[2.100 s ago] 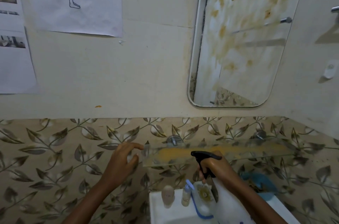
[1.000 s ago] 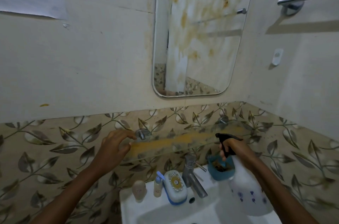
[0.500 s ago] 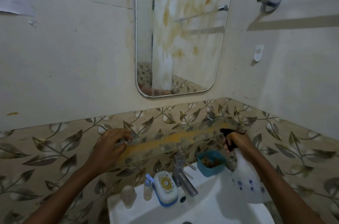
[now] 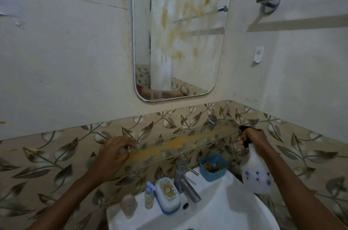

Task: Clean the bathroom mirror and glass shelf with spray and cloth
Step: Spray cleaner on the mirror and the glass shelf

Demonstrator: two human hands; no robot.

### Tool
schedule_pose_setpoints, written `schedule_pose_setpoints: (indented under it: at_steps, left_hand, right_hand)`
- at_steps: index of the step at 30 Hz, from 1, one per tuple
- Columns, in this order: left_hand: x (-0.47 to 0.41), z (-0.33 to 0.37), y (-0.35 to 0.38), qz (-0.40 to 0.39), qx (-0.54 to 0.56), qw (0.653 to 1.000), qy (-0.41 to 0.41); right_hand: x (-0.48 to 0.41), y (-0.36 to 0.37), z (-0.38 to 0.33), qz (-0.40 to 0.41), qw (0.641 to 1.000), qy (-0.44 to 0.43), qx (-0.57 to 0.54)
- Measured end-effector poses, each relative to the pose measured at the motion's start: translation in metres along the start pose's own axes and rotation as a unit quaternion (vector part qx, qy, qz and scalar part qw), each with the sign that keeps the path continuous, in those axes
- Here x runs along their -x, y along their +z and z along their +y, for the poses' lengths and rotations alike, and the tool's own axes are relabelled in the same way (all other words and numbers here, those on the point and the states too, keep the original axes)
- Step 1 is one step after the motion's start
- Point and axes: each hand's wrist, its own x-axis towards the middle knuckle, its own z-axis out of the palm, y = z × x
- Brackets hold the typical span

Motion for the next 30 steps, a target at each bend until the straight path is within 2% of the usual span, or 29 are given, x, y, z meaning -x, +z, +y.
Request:
schedule_pose_setpoints:
  at_steps: [3,8,9,10,11,12,13,14,15,16,18,23,28,30]
  left_hand:
    - [0.003,-0.004,-0.004,0.006,0.008,1.0,-0.007]
    - [0.015,-0.015,-0.01,0.008,-0.009,1.0,-0.025]
    - [0.017,-0.016,-0.012,0.009,-0.014,0.999,-0.03]
    - [0.02,-0.016,-0.016,0.01,-0.018,0.999,-0.035]
    - [0.022,-0.017,-0.018,0.013,-0.021,0.999,-0.039]
    - [0.024,-0.016,-0.022,0.017,-0.023,0.999,-0.043]
    - [0.027,-0.018,-0.025,0.021,-0.027,0.998,-0.048]
    - [0.029,-0.017,-0.029,0.023,-0.03,0.998,-0.052]
    - [0.032,-0.018,-0.033,0.025,-0.031,0.998,-0.057]
    - [0.035,-0.017,-0.037,0.026,-0.034,0.997,-0.06]
    - [0.042,-0.016,-0.044,0.027,-0.029,0.997,-0.062]
    - [0.051,-0.01,-0.056,0.034,-0.013,0.997,-0.065]
    - [0.048,0.003,-0.058,0.027,0.0,0.998,-0.056]
    - [0.044,0.014,-0.054,0.007,0.012,0.999,-0.047]
  right_hand:
    - [0.006,0.012,0.003,-0.079,0.995,0.011,0.055]
    - [0.045,0.048,0.023,-0.202,0.978,-0.032,0.039]
    - [0.057,0.06,0.028,-0.283,0.958,-0.035,0.031]
    - [0.051,0.065,0.03,-0.332,0.94,-0.082,0.001]
    - [0.04,0.074,0.038,-0.434,0.888,-0.086,-0.126]
    - [0.047,0.082,0.044,-0.493,0.844,-0.093,-0.187]
    - [0.059,0.086,0.043,-0.422,0.872,-0.213,-0.129]
    - [0.069,0.096,0.038,-0.325,0.916,-0.235,-0.003]
    - [0.089,0.109,0.036,-0.361,0.925,-0.111,0.04]
    - [0.1,0.112,0.035,-0.406,0.912,-0.06,-0.001]
    - [0.139,0.123,0.027,-0.41,0.911,-0.046,-0.026]
    - [0.18,0.166,0.033,-0.377,0.919,-0.051,0.1]
    - [0.196,0.179,0.041,-0.374,0.92,-0.054,0.109]
    - [0.2,0.176,0.041,-0.422,0.9,-0.037,0.101]
